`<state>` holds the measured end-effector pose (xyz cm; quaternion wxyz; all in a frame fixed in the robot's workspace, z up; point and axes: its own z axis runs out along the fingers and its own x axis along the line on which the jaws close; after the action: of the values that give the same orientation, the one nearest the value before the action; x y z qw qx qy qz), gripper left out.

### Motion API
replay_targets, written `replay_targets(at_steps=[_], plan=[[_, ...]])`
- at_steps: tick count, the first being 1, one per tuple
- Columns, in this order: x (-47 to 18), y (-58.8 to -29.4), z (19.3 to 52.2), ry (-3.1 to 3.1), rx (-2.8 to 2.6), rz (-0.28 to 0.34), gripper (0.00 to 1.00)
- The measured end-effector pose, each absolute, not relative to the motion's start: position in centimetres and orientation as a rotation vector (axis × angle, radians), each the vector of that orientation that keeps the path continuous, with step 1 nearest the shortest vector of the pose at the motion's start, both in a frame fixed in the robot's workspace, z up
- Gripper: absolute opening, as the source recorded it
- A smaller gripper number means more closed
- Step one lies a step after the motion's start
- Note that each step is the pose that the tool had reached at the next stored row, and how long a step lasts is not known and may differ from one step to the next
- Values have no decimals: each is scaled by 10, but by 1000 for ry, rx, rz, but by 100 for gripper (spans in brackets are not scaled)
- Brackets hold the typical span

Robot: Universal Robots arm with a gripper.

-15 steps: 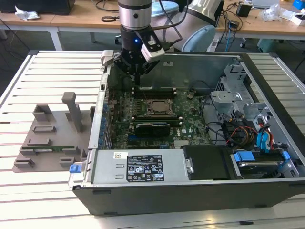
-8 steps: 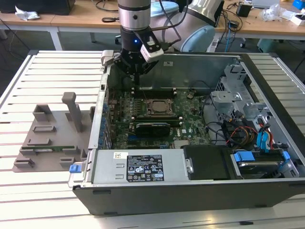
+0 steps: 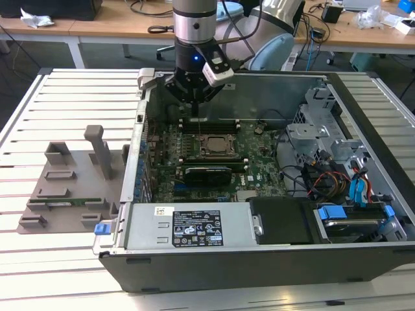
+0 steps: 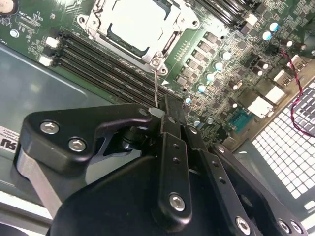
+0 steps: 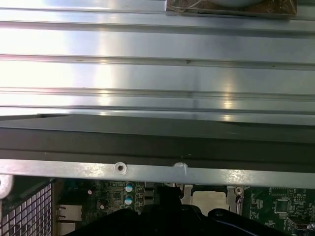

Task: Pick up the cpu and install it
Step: 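Install the first cpu locking lever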

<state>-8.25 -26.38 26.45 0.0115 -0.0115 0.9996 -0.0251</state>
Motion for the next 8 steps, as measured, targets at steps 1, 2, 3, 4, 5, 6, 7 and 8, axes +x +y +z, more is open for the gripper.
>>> replay_targets(at_steps=[1, 2, 3, 4, 5, 6, 7, 8], plan=[[-82, -264, 265, 3117, -36, -78, 11], [-82, -264, 264, 3117, -36, -78, 11], [-81, -264, 264, 3117, -36, -78, 11], [-81, -264, 264, 3117, -36, -78, 11], [-81, -264, 264, 3117, -36, -78, 11], [-80, -264, 264, 3117, -36, -78, 11], [-80, -264, 264, 3117, -36, -78, 11], [-80, -264, 264, 3117, -36, -78, 11]])
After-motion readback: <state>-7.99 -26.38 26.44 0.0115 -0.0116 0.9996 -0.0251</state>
